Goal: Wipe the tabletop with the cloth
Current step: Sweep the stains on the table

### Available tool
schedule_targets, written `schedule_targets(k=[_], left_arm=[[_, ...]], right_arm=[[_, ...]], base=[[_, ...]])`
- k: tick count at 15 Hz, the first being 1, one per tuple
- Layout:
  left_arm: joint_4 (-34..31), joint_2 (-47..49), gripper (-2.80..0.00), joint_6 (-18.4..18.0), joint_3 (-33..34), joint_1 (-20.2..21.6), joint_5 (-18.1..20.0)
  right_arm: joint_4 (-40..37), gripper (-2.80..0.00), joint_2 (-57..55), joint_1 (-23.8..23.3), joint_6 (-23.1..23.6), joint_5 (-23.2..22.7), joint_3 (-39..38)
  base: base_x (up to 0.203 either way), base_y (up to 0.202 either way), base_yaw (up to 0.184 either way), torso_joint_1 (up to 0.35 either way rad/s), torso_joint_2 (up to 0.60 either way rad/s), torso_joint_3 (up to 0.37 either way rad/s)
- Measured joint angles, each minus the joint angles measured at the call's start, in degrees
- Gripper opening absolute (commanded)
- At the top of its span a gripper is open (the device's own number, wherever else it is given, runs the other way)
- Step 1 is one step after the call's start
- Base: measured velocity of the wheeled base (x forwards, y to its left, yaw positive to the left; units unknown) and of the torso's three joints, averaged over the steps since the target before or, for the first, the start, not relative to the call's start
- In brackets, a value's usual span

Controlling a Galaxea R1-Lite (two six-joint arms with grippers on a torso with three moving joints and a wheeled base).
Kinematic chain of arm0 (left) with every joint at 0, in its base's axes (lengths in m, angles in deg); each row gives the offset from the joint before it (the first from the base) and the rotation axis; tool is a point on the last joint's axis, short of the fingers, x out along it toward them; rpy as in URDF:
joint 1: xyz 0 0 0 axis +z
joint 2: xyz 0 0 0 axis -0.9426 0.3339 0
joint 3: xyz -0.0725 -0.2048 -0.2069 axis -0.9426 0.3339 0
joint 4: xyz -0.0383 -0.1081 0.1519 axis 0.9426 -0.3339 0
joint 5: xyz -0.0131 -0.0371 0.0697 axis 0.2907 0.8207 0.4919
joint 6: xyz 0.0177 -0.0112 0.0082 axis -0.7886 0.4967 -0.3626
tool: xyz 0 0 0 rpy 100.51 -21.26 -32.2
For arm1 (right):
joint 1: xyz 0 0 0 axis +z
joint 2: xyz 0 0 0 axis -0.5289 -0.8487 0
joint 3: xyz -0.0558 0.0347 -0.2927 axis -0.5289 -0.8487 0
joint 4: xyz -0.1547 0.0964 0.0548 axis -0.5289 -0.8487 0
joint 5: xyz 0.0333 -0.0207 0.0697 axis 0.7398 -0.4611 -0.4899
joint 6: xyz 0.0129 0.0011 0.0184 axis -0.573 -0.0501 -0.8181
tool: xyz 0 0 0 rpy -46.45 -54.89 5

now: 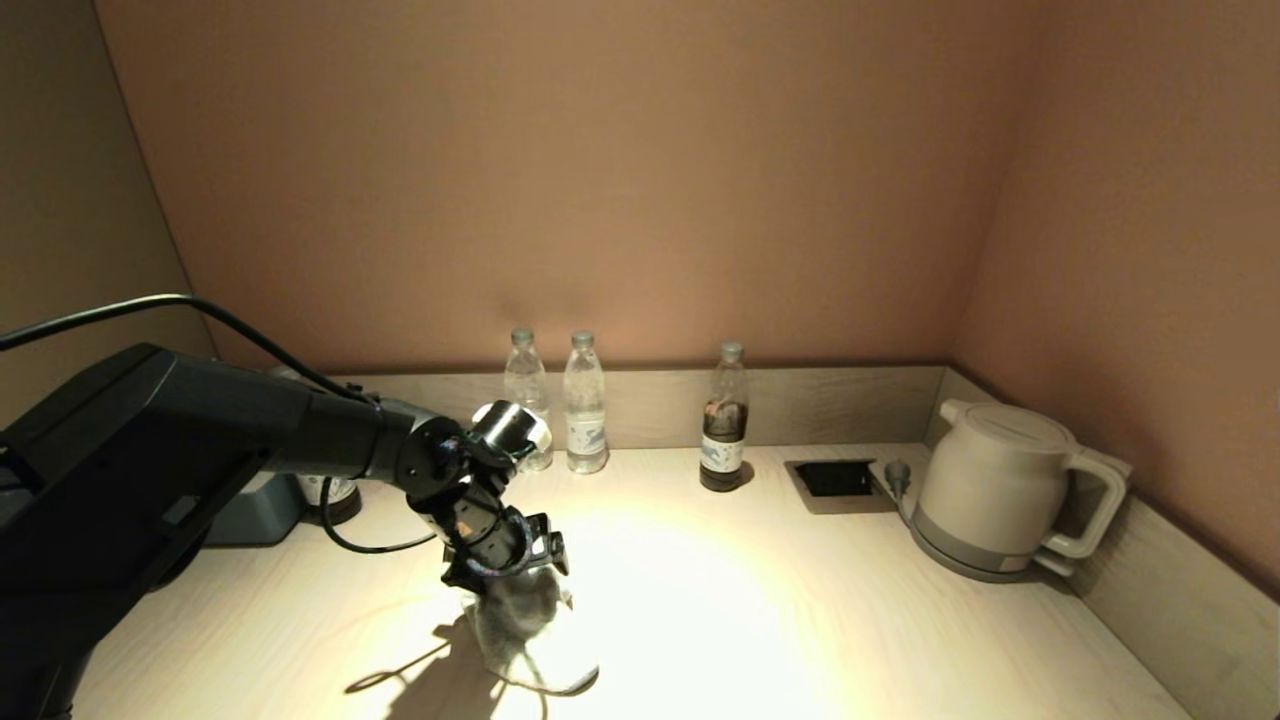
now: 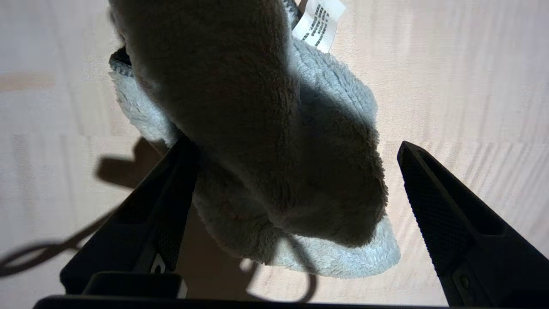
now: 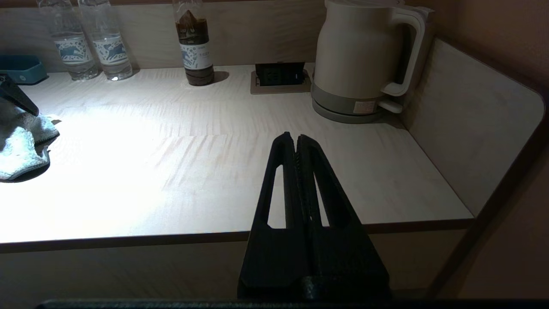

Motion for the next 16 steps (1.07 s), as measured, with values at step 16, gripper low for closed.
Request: schedule_targets(k=[16], left_arm=[[0.3, 1.3, -2.80, -2.7, 4.3, -0.6, -12.2]], right_arm=[[0.0, -2.80, 0.0, 0.0, 0.0, 0.0, 0.0]], base=[[0.000, 0.000, 0.000, 0.000, 0.00, 0.000]])
